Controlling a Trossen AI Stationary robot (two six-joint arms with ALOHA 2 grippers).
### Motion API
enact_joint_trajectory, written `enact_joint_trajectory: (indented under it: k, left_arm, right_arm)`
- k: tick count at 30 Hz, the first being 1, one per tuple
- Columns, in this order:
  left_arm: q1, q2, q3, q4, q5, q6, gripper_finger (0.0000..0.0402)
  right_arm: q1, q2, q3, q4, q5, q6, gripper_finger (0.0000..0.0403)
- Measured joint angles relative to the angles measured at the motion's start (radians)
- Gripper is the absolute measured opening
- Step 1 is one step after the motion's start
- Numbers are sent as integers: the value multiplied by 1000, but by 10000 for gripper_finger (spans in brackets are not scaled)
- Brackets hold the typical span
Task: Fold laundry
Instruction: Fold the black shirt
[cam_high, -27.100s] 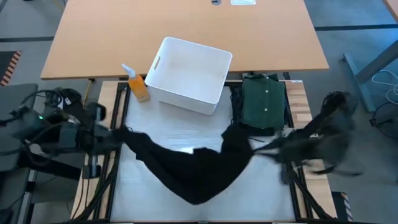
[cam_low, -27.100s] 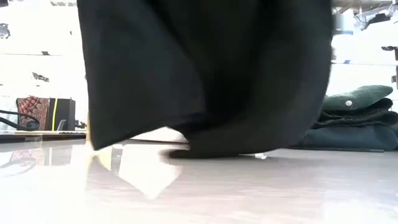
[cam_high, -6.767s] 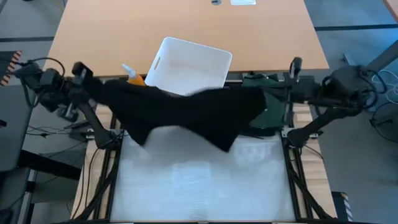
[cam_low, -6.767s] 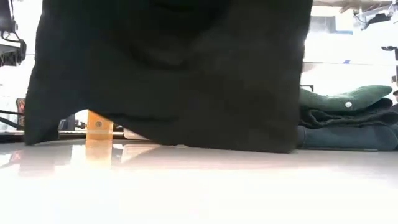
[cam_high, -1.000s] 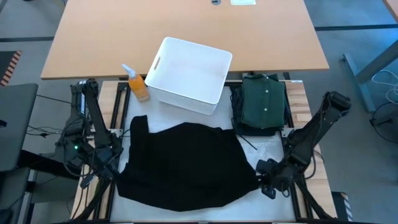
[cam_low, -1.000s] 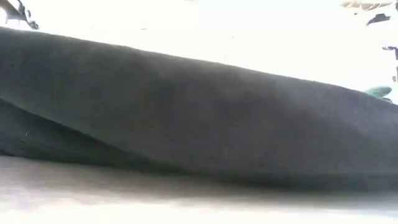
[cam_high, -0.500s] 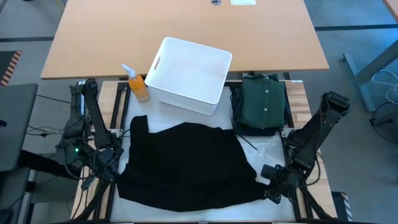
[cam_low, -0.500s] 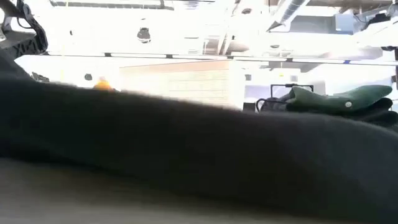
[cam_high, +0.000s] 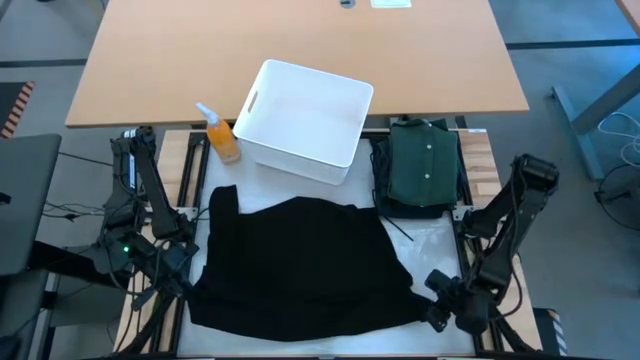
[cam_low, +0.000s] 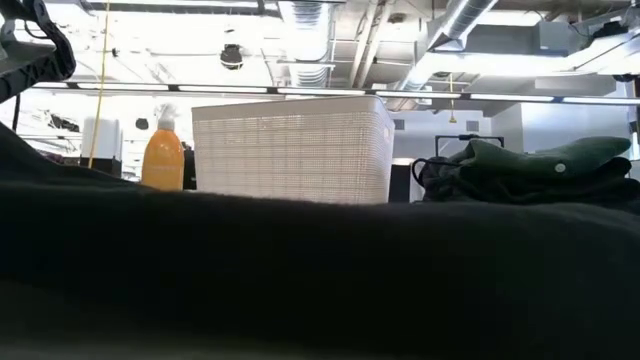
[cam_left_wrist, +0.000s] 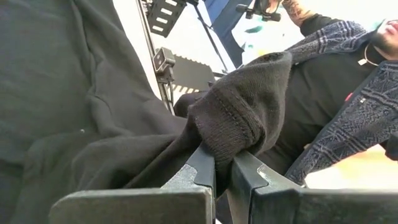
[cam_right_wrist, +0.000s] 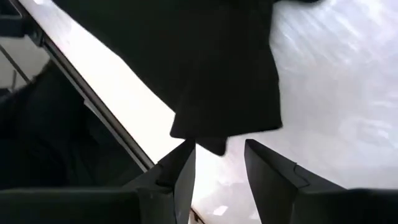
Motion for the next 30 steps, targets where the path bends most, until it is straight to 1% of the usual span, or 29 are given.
enact_joint_trajectory:
  k: [5,10,13,19,26,30]
  left_arm:
    - [0,0,0,-1,1,-9,0]
    - [0,0,0,-1,0,-10,0]
    - [0,0,0,-2,0,-10,0]
    - [0,0,0,-6,0,-10,0]
    - [0,0,0,-11,0,-10,0]
    - [0,0,0,-28,0,-12,0]
  right_arm:
    - [0,6,0,11,35,49,163]
    - [11,-20,0,-2,125,81,163]
    - [11,-35,0,-39,155,112,163]
    - [7,-36,0,-113,159,152,163]
    - [1,-37,0,-106,162,157,163]
    - [0,-37,0,-98,188,171,163]
